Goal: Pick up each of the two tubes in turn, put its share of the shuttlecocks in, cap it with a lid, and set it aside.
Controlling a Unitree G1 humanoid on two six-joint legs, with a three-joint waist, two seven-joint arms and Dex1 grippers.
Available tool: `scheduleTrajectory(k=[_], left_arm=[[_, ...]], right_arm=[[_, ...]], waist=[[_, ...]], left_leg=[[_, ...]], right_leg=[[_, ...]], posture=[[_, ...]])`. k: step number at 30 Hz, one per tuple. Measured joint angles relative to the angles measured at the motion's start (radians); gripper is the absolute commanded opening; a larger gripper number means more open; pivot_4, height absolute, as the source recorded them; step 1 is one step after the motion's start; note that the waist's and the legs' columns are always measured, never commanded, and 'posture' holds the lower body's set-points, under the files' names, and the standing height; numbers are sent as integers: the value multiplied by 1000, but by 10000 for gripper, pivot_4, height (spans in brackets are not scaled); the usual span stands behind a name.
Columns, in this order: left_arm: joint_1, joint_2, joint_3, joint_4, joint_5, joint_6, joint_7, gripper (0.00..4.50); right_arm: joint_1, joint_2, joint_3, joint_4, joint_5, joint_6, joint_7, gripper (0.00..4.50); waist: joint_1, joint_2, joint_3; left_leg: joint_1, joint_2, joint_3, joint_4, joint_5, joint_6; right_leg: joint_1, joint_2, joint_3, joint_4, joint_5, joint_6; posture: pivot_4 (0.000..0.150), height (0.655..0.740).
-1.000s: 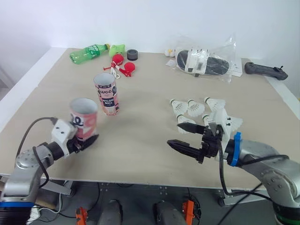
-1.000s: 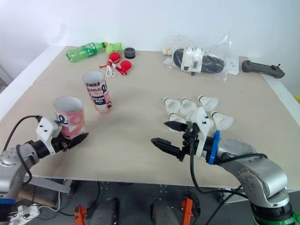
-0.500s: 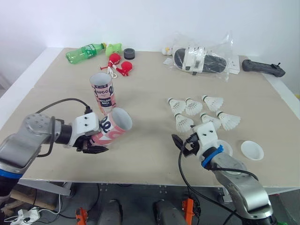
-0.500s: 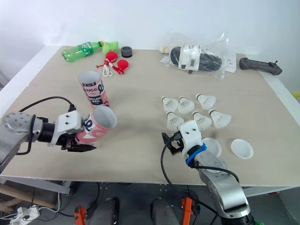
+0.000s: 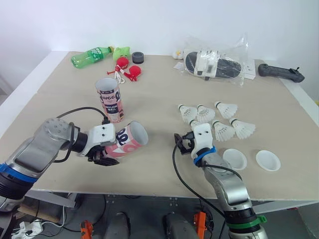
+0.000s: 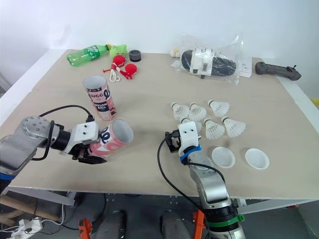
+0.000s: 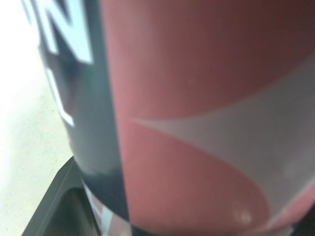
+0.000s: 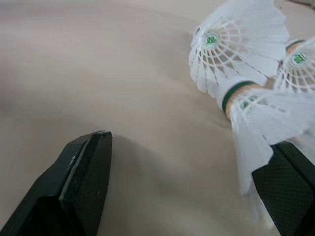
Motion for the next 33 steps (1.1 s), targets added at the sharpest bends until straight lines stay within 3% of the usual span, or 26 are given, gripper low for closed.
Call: scheduleTrajectory(k=[1, 4, 9, 11, 12, 26, 30, 33], left_arm=[[1, 0, 0, -3, 3, 0, 0, 30235], [2, 0, 0, -11, 8, 4, 1, 30190], [5, -2, 1, -32, 9, 30, 13, 30190], [5, -3, 1, -37, 8, 38, 13, 30190], [5, -4, 1, -37, 8, 40, 13, 30190], [3, -26, 1, -37, 12, 41, 11, 30190], [3, -29, 1, -37, 13, 41, 10, 30190], [2, -39, -2, -37, 12, 39, 9, 30190]], right_arm=[[-2, 8, -2, 4, -4, -4, -1, 45000], [-7, 25, -11, 22, -11, -15, -7, 36221], [-8, 28, -23, 35, -29, -24, -18, 14154], [-8, 28, -25, 36, -33, -26, -18, 2983], [-7, 28, -25, 36, -36, -26, -18, 327], [63, 36, -31, -36, -67, -21, -21, 327], [124, 31, -29, -116, -65, -5, -3, 327], [207, -77, -6, -292, 8, -11, 151, 327]], waist=[[0, 0, 0], [0, 0, 0], [0, 0, 0], [0, 0, 0], [0, 0, 0], [4, 0, 0], [4, 0, 0], [6, 4, 2]], left_leg=[[0, 0, 0, 0, 0, 0], [0, 0, 0, 0, 0, 0], [0, 0, 0, 0, 0, 0], [0, 0, 0, 0, 0, 0], [0, 0, 0, 0, 0, 0], [0, -1, -1, 1, 0, 0], [0, -1, -1, 2, 0, 0], [-1, -2, -1, 3, 0, 0]], right_leg=[[0, 0, 0, 0, 0, 0], [0, 0, 0, 0, 0, 0], [0, 0, 0, 0, 0, 0], [0, 0, 0, 0, 0, 0], [0, 0, 0, 0, 0, 0], [2, 0, 0, 0, -1, 1], [2, 0, 0, 0, -1, 1], [2, -2, 0, 1, -2, 3]], posture=[[1500, 7400], [1500, 7400], [1500, 7400], [1500, 7400], [1500, 7400], [1500, 7400], [1500, 7400], [1500, 7400]])
